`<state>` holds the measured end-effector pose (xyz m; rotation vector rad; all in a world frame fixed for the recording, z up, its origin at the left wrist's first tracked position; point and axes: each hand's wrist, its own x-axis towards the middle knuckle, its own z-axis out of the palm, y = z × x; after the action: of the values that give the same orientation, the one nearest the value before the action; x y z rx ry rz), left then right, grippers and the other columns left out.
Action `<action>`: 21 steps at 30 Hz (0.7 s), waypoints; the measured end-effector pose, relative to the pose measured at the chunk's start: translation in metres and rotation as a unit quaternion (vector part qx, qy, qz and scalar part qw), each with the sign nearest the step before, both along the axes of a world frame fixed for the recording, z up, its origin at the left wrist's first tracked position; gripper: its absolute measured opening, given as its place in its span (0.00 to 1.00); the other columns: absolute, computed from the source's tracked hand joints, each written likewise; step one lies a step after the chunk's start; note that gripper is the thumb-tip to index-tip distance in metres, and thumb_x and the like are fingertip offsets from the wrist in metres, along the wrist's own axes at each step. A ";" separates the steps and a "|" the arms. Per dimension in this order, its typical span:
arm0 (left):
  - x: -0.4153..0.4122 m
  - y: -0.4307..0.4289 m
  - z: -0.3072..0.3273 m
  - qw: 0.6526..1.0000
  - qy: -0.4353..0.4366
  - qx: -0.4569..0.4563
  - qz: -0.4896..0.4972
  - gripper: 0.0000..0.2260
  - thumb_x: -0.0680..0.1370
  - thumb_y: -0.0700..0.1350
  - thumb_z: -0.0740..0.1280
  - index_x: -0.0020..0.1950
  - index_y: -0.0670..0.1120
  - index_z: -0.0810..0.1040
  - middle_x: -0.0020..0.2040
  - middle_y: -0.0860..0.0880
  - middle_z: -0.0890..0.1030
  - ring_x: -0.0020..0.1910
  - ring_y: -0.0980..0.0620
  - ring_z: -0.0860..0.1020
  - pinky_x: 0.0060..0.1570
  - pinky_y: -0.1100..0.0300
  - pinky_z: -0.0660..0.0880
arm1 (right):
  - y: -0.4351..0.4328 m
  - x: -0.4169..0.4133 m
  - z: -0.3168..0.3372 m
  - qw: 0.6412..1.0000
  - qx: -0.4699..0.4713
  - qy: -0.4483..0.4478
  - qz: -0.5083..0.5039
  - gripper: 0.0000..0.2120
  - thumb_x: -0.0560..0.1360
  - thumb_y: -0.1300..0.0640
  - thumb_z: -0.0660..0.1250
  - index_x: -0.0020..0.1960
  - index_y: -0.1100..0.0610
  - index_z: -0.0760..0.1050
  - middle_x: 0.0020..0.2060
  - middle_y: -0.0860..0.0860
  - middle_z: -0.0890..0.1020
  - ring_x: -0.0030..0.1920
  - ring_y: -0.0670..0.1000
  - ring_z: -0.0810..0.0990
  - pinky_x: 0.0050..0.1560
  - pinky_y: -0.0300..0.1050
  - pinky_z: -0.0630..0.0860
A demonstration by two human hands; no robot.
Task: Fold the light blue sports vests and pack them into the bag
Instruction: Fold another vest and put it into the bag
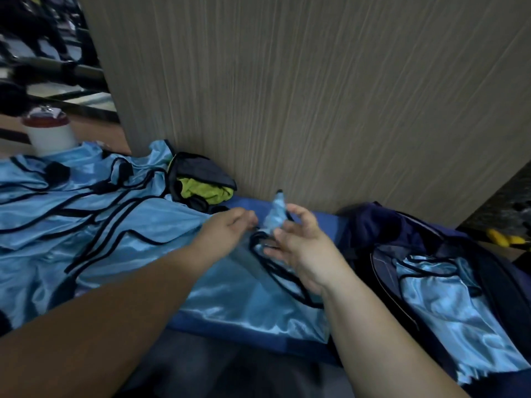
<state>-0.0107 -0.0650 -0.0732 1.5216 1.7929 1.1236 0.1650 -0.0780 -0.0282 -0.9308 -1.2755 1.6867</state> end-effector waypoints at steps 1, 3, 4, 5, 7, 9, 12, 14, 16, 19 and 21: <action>0.005 -0.006 0.001 0.986 -0.164 -0.035 -0.007 0.22 0.77 0.65 0.60 0.57 0.50 0.82 0.57 0.50 0.83 0.56 0.53 0.79 0.64 0.51 0.70 | -0.003 0.000 -0.001 0.998 -0.011 -0.006 0.057 0.20 0.80 0.68 0.61 0.66 0.49 0.64 0.56 0.52 0.78 0.47 0.49 0.84 0.50 0.46 0.81; 0.010 -0.017 0.000 0.922 -0.370 -0.113 -0.025 0.31 0.71 0.74 0.56 0.55 0.52 0.81 0.55 0.47 0.84 0.55 0.49 0.82 0.59 0.47 0.75 | -0.003 0.007 0.000 0.993 -0.014 -0.031 0.115 0.23 0.80 0.66 0.61 0.71 0.50 0.63 0.63 0.54 0.76 0.57 0.53 0.82 0.57 0.48 0.79; 0.012 -0.022 0.000 0.910 -0.390 -0.141 -0.028 0.31 0.71 0.74 0.55 0.55 0.52 0.80 0.53 0.47 0.84 0.52 0.49 0.83 0.56 0.48 0.77 | -0.001 0.013 0.003 0.993 -0.009 -0.038 0.111 0.21 0.80 0.65 0.61 0.71 0.51 0.65 0.63 0.55 0.77 0.58 0.53 0.82 0.57 0.49 0.79; 0.013 -0.027 0.001 0.912 -0.380 -0.153 -0.027 0.30 0.71 0.73 0.57 0.57 0.51 0.78 0.53 0.50 0.84 0.51 0.50 0.82 0.54 0.49 0.77 | 0.002 0.020 0.005 0.995 -0.001 -0.048 0.089 0.19 0.81 0.65 0.61 0.69 0.52 0.68 0.61 0.55 0.79 0.57 0.53 0.82 0.55 0.48 0.80; 0.015 -0.032 0.000 0.950 -0.276 -0.146 0.011 0.24 0.73 0.64 0.68 0.60 0.50 0.70 0.52 0.56 0.79 0.48 0.57 0.78 0.52 0.55 0.74 | 0.010 0.036 0.011 0.994 0.031 -0.102 0.036 0.12 0.80 0.64 0.62 0.61 0.53 0.72 0.52 0.54 0.82 0.50 0.51 0.83 0.48 0.44 0.80; 0.013 -0.029 -0.007 0.978 -0.150 -0.135 0.056 0.27 0.73 0.54 0.74 0.67 0.50 0.66 0.52 0.55 0.75 0.49 0.56 0.76 0.51 0.59 0.73 | 0.016 0.055 0.013 0.975 0.071 -0.208 0.014 0.06 0.80 0.63 0.64 0.53 0.54 0.74 0.43 0.52 0.82 0.43 0.50 0.81 0.42 0.42 0.77; 0.013 -0.023 -0.011 0.985 -0.086 -0.117 0.091 0.20 0.78 0.44 0.67 0.69 0.47 0.68 0.43 0.55 0.73 0.40 0.58 0.74 0.37 0.65 0.71 | 0.015 0.076 0.009 0.903 0.116 -0.411 0.048 0.06 0.74 0.53 0.73 0.46 0.53 0.76 0.38 0.48 0.81 0.39 0.47 0.79 0.42 0.43 0.76; 0.014 -0.021 -0.011 0.979 -0.134 -0.115 0.102 0.15 0.80 0.42 0.63 0.67 0.47 0.70 0.43 0.53 0.74 0.40 0.54 0.76 0.38 0.59 0.75 | 0.003 0.077 0.007 0.830 0.135 -0.533 0.096 0.15 0.68 0.44 0.77 0.48 0.49 0.77 0.42 0.45 0.81 0.43 0.45 0.80 0.47 0.41 0.76; 0.014 -0.020 -0.009 0.962 -0.220 -0.115 0.115 0.11 0.81 0.40 0.61 0.63 0.46 0.71 0.46 0.49 0.76 0.43 0.50 0.77 0.35 0.55 0.77 | -0.012 0.071 0.001 0.768 0.144 -0.608 0.139 0.27 0.64 0.37 0.77 0.57 0.46 0.73 0.52 0.43 0.76 0.52 0.45 0.78 0.54 0.41 0.75; 0.016 -0.018 -0.007 0.949 -0.267 -0.110 0.129 0.08 0.81 0.38 0.59 0.58 0.46 0.72 0.46 0.46 0.78 0.41 0.49 0.77 0.29 0.60 0.73 | -0.027 0.063 -0.014 0.735 0.178 -0.644 0.116 0.35 0.65 0.35 0.74 0.66 0.44 0.65 0.61 0.45 0.68 0.62 0.49 0.73 0.62 0.46 0.72; 0.017 -0.019 -0.006 0.937 -0.304 -0.114 0.133 0.06 0.81 0.37 0.58 0.53 0.45 0.73 0.42 0.46 0.77 0.36 0.51 0.75 0.25 0.62 0.71 | -0.027 0.066 -0.022 0.763 0.183 -0.614 0.088 0.32 0.68 0.35 0.72 0.66 0.45 0.66 0.61 0.45 0.68 0.63 0.48 0.72 0.64 0.45 0.71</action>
<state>0.0059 -0.0836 -0.0791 0.6969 1.6334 1.2809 0.2312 -0.1050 -0.0500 -1.7926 -2.4651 0.7066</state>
